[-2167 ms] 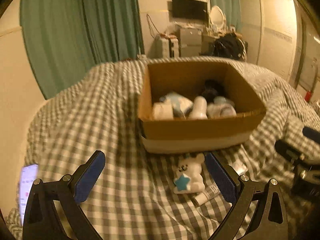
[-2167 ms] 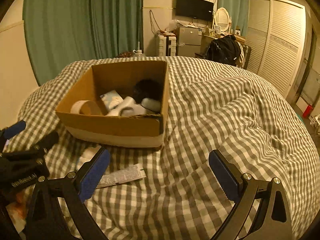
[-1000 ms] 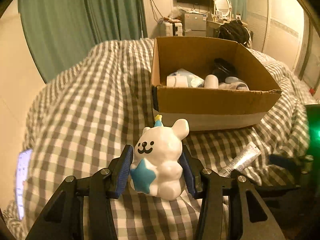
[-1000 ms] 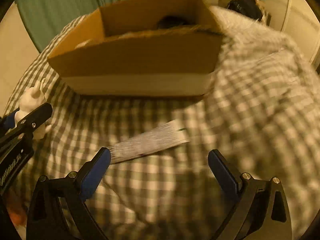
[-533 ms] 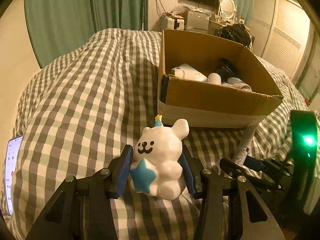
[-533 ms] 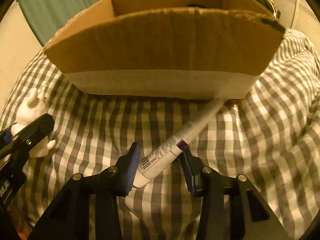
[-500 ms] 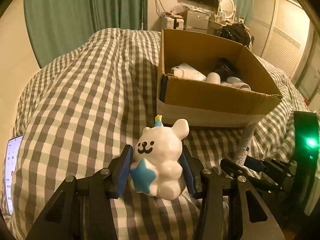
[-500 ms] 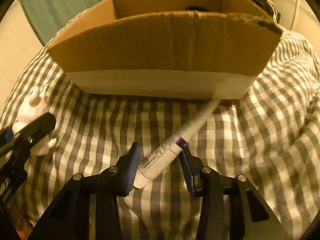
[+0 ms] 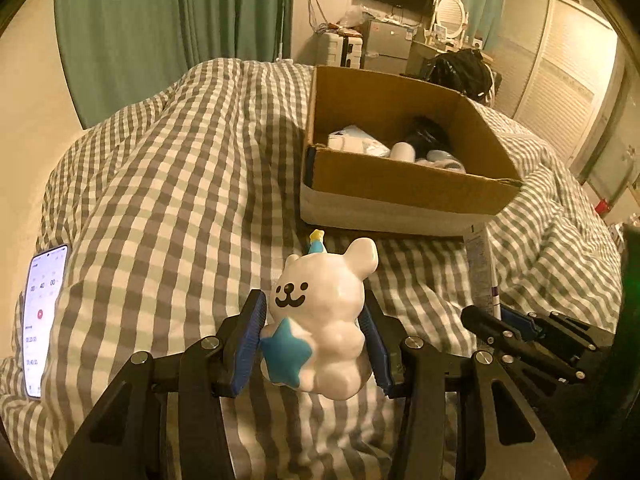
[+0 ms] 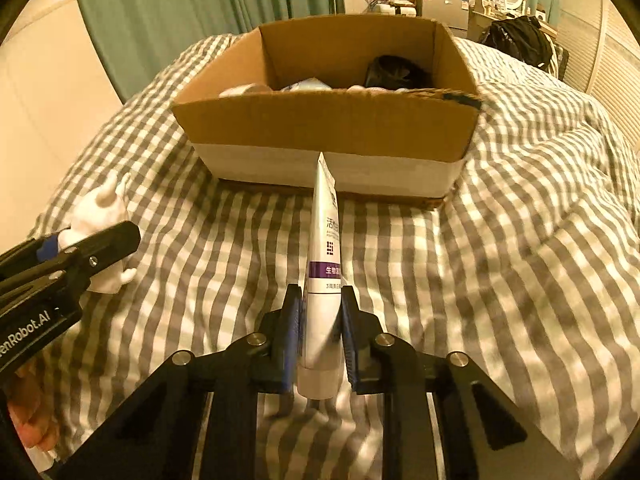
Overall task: Organize objects
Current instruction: 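Lower the bear and toothpaste into the box and open both grippers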
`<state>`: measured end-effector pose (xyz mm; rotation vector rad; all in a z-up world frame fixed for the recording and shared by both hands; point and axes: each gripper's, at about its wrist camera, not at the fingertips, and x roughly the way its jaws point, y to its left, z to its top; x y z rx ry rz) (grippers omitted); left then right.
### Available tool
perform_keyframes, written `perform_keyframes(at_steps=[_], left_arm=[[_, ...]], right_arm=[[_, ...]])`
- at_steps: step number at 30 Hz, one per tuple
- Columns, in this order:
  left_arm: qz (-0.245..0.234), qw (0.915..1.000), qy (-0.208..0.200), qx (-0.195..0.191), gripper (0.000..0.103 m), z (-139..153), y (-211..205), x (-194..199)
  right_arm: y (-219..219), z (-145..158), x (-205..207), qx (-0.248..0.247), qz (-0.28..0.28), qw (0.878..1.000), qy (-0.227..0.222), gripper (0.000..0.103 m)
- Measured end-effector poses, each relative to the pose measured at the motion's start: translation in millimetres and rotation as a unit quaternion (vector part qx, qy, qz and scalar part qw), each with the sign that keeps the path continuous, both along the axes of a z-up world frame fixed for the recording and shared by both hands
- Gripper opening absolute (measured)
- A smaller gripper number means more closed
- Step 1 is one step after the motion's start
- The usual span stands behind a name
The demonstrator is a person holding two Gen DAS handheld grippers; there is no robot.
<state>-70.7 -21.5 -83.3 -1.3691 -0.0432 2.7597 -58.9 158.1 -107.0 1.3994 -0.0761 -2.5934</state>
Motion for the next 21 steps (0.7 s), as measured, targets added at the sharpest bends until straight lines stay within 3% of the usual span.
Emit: perform_keyframes(at_steps=[11, 21], left_arm=[[-0.022, 0.9993, 0.03, 0.006, 0.048, 38.6, 13.8, 9.9], [-0.058, 0.995, 0.08, 0.012, 0.048, 98.3, 24.0, -24.8]], right_arm=[[1.2, 63.1, 22.6, -0.011, 0.014, 0.998, 0.058, 0.018], [-5.7, 136.1, 5.2, -0.001, 0.042, 0.991, 0.124, 0.018]])
